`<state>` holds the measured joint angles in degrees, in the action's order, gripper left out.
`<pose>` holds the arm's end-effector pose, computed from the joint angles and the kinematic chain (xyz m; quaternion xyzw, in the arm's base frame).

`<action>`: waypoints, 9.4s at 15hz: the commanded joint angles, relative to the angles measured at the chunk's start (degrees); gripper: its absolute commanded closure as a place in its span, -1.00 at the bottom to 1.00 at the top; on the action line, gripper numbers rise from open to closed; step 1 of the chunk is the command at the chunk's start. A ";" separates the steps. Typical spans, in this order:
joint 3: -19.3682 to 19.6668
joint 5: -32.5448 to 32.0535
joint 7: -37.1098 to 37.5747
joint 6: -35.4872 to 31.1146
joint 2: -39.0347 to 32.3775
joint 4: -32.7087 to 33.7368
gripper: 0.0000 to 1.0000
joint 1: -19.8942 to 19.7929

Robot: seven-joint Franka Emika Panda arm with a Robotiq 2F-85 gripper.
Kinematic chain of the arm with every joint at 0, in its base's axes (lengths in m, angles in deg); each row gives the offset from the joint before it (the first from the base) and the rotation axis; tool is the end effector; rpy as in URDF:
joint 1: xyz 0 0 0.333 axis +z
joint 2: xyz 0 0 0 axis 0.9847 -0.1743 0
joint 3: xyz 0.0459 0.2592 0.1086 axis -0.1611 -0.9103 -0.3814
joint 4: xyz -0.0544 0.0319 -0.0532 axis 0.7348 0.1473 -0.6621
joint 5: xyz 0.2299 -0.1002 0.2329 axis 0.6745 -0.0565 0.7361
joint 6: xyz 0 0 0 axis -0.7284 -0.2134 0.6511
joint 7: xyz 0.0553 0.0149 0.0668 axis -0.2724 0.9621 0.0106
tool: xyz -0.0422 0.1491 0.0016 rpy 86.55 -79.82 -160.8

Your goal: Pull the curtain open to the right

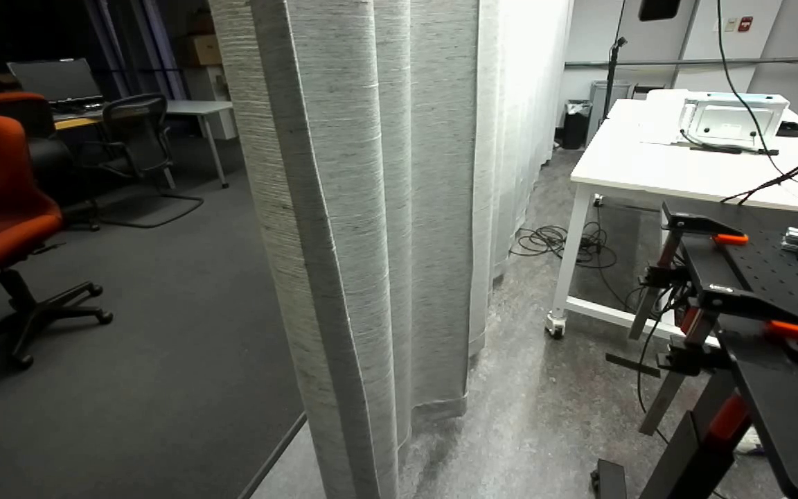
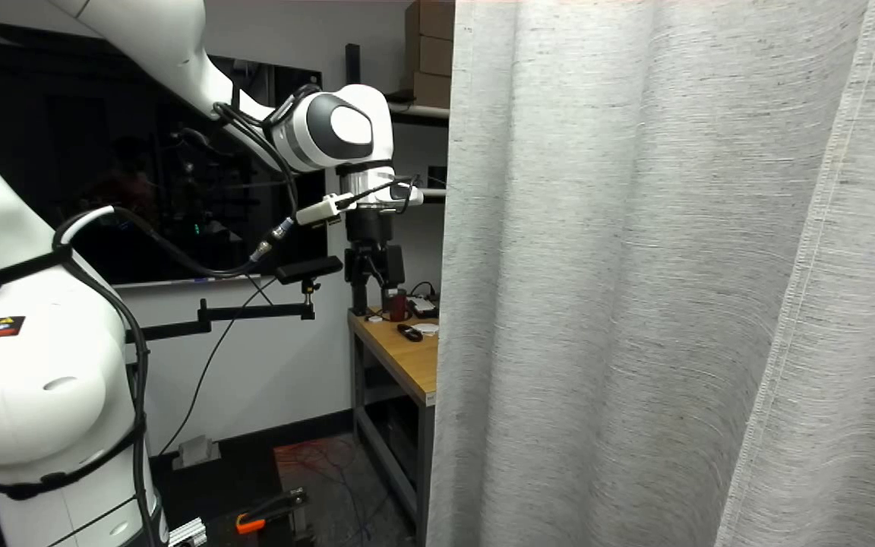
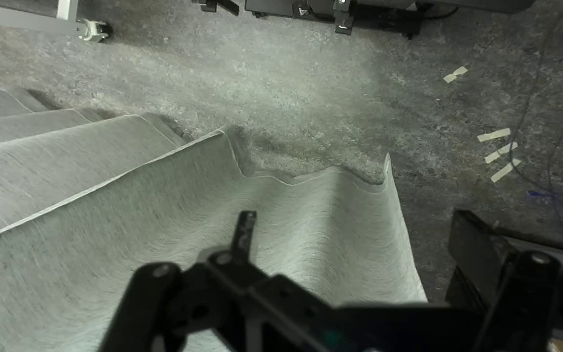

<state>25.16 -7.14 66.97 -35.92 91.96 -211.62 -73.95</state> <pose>0.3337 0.1556 0.3795 0.9903 0.0841 -0.0134 0.1101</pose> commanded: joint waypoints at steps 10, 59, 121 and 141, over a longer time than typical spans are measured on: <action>2.48 -0.84 0.98 -1.39 -0.80 0.47 -1.00 1.56; 4.70 -32.89 39.55 -45.18 -14.62 10.19 -1.00 -7.61; 35.45 -42.79 61.71 -27.57 -33.84 30.71 0.99 -15.20; 37.22 -54.00 72.07 -20.89 -35.42 30.75 0.99 -17.99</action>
<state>62.30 -63.14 136.84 -58.63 60.41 -177.92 -89.80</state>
